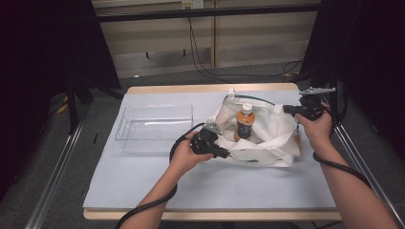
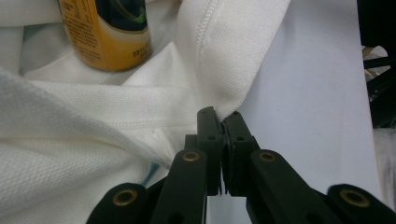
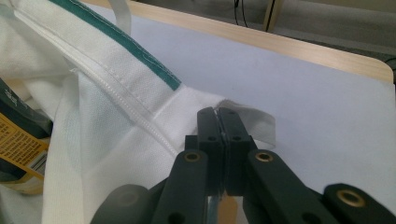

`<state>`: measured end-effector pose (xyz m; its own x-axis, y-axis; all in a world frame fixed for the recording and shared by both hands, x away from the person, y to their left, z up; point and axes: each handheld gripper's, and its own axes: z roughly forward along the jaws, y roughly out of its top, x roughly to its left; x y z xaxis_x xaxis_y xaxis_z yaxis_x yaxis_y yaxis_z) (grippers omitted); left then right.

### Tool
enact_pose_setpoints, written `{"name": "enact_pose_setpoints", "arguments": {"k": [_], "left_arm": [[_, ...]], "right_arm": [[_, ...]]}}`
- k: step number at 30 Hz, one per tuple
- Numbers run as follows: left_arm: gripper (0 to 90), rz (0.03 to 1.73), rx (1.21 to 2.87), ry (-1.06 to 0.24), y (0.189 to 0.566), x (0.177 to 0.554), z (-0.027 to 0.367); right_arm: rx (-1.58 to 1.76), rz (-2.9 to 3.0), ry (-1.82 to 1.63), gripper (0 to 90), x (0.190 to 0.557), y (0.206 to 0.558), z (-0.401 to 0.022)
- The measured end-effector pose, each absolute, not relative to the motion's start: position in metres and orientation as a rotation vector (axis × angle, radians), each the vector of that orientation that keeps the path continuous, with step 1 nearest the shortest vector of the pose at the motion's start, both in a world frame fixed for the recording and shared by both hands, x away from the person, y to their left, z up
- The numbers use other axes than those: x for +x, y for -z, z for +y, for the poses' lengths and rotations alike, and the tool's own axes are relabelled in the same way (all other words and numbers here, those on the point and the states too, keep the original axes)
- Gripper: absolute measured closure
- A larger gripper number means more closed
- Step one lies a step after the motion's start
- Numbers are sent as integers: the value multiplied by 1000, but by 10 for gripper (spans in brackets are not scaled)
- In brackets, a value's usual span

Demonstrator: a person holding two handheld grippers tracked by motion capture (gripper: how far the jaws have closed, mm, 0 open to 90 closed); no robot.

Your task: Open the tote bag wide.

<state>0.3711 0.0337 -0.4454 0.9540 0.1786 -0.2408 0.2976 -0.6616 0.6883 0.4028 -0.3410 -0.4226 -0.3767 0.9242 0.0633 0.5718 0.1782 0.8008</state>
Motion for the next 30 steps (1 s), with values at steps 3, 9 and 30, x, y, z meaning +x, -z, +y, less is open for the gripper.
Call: {"name": "enact_pose_setpoints", "arguments": {"k": [3,9,30], "left_arm": [[879,336,2303,194,446,371,34],[882,327,2314,178,447,370,34],[886,346,2317,166,458,369,34]], "right_arm": [[1412,2016,-1080,886,403,424,-342],[1419,2014,-1084,887,404,427,-344],[1432,2002,-1072,885,404,439,-344]]}}
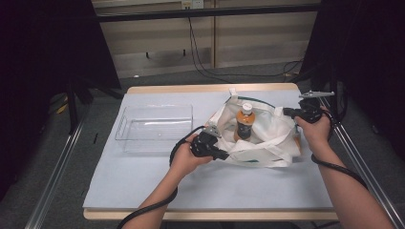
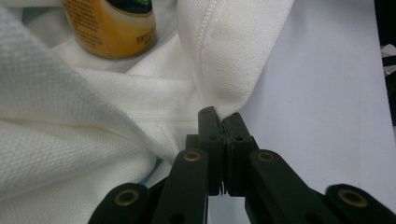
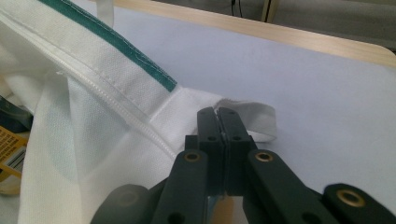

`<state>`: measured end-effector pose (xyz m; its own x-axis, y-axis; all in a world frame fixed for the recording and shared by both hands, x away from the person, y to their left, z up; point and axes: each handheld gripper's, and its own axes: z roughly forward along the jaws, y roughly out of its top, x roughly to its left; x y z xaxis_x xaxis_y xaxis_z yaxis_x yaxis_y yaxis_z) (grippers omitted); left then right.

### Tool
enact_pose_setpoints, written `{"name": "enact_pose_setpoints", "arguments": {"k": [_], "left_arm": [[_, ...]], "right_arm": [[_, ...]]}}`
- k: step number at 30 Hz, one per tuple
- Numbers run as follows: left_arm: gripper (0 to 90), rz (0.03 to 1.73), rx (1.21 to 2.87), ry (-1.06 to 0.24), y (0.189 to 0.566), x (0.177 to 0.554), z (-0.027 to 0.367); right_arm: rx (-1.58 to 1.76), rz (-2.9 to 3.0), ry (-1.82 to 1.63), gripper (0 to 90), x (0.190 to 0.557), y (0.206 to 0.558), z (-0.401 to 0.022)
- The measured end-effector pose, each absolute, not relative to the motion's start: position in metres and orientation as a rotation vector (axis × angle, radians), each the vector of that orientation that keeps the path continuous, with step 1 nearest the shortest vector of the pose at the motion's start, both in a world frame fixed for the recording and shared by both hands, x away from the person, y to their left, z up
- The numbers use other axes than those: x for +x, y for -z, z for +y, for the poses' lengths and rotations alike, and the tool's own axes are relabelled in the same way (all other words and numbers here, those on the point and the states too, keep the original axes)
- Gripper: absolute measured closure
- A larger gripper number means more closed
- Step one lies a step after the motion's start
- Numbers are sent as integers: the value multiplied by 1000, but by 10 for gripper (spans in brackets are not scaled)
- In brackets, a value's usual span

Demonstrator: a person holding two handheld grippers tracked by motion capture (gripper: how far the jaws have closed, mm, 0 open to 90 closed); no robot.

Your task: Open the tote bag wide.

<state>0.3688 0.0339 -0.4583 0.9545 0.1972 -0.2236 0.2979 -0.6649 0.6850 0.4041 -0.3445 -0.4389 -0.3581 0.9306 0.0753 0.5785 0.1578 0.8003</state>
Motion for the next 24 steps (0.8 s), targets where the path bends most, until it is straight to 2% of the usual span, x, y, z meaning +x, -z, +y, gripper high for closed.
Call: {"name": "enact_pose_setpoints", "arguments": {"k": [7,14,24], "left_arm": [[880,360,2322,154,455,368,34],[771,369,2285,207,443,368,35],[672,419,2232,221,424,372,38]], "right_arm": [[1430,1999,-1081,875,403,438,-345],[1427,1990,-1082,757,402,431,-346],[1380,1979,-1127,657,399,410,-340]]}}
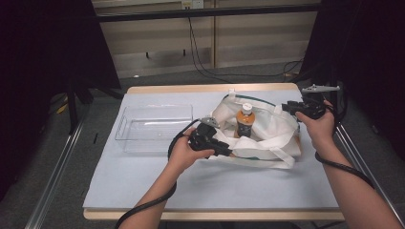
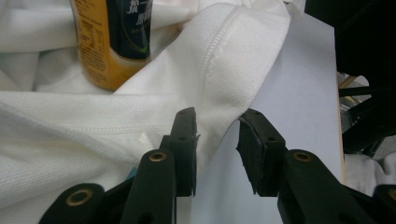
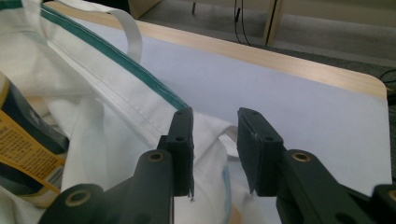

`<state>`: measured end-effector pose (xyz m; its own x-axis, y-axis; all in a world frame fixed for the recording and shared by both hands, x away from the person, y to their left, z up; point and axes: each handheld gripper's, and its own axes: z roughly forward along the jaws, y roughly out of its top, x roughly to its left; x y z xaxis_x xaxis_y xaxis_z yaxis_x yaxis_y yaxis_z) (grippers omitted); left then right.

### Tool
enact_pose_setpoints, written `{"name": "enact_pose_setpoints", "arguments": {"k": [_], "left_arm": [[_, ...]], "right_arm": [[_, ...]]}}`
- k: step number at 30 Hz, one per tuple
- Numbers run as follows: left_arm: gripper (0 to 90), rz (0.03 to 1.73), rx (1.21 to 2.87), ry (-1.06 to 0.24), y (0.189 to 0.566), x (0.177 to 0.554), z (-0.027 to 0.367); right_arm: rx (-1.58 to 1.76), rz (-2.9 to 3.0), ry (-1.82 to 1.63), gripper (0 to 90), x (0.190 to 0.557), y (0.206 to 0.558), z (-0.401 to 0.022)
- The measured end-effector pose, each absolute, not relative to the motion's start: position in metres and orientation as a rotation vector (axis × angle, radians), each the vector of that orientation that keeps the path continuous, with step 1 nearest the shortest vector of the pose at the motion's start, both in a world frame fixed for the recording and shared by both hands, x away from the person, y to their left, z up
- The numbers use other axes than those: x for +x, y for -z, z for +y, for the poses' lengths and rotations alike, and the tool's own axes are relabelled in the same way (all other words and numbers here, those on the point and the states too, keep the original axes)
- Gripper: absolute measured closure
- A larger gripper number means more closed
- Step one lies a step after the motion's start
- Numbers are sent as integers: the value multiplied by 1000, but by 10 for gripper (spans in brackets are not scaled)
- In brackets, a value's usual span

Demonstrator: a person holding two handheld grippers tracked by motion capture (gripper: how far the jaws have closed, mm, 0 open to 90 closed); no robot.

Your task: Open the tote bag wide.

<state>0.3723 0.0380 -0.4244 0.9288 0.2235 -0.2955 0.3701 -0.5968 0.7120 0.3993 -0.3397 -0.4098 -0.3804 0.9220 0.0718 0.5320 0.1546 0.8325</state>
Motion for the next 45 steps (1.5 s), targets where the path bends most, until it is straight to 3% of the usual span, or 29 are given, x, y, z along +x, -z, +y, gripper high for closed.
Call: {"name": "enact_pose_setpoints", "arguments": {"k": [9,21,38,45], "left_arm": [[631,446,2191,201,407,373,46],[811,523,2127,150,413,379,42],[820,554,2145,105,430,380,16],[887,528,2211,127,440,379,8]], "right_arm": [[1347,1987,-1140,694,399,402,-334],[1253,2047,-1145,900,398,398,-323],[1229,2171,-1100,900,399,415,-310],[1226,2194,-1081,900,402,423,-304]]}}
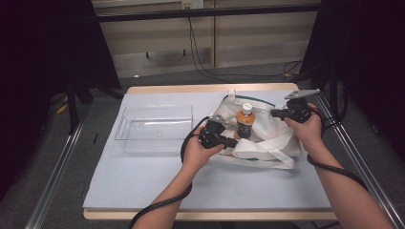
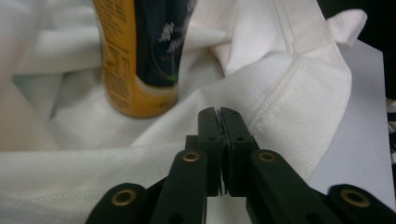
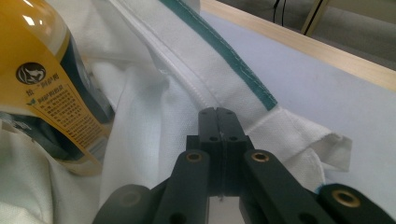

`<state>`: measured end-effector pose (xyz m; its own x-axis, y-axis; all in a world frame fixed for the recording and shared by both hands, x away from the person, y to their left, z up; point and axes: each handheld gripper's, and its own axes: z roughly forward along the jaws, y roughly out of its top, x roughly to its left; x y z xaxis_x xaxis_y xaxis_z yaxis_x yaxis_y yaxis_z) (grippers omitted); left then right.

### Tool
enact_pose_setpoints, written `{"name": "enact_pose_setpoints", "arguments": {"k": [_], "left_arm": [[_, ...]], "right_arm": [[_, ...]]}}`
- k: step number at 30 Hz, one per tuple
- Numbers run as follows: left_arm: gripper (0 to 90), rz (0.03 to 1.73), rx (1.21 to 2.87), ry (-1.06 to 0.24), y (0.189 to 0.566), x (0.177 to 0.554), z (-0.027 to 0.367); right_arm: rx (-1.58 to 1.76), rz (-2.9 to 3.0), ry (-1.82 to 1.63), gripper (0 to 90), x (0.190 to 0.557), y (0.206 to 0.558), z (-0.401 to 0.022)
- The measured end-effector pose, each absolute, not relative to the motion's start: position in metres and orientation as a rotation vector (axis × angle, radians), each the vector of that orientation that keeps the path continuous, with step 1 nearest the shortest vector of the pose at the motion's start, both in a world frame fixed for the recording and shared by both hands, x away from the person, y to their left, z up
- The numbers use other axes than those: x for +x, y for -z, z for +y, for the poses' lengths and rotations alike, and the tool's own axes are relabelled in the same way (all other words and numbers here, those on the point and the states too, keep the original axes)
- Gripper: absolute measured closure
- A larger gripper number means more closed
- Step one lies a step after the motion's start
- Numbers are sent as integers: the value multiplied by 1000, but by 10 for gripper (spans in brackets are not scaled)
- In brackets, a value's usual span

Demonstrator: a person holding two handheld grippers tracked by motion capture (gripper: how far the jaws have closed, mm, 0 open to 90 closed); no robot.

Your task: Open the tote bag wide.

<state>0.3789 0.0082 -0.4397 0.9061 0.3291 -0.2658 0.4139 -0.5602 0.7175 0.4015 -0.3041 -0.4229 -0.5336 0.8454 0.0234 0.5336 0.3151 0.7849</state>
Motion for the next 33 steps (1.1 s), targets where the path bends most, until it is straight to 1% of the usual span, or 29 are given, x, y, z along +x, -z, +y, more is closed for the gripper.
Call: {"name": "enact_pose_setpoints", "arguments": {"k": [1,2,6,10,12,18,21,24,33], "left_arm": [[900,526,2210,139,442,379,8],[900,525,2233,132,443,378,8],[900,526,2225,145,449,376,9],[900,513,2265,132,450,376,9],[900,512,2246,133,452,376,8],[900,509,2289,130,459,376,7],[900,534,2245,148,463,376,7],[900,517,2274,133,462,377,8],[900,511,2277,127,464,375,8]], "right_arm": [[1223,2198,-1078,900,402,424,-304],[1225,2197,-1074,900,402,425,-303],[1232,2194,-1056,900,404,429,-301],[1230,2183,-1046,900,405,430,-301],[1247,2179,-1043,900,405,431,-301],[1266,2173,-1029,900,406,435,-301],[1255,2169,-1039,900,406,436,-300],[1255,2171,-1041,900,404,438,-302],[1278,2157,-1060,900,396,447,-309]]}}
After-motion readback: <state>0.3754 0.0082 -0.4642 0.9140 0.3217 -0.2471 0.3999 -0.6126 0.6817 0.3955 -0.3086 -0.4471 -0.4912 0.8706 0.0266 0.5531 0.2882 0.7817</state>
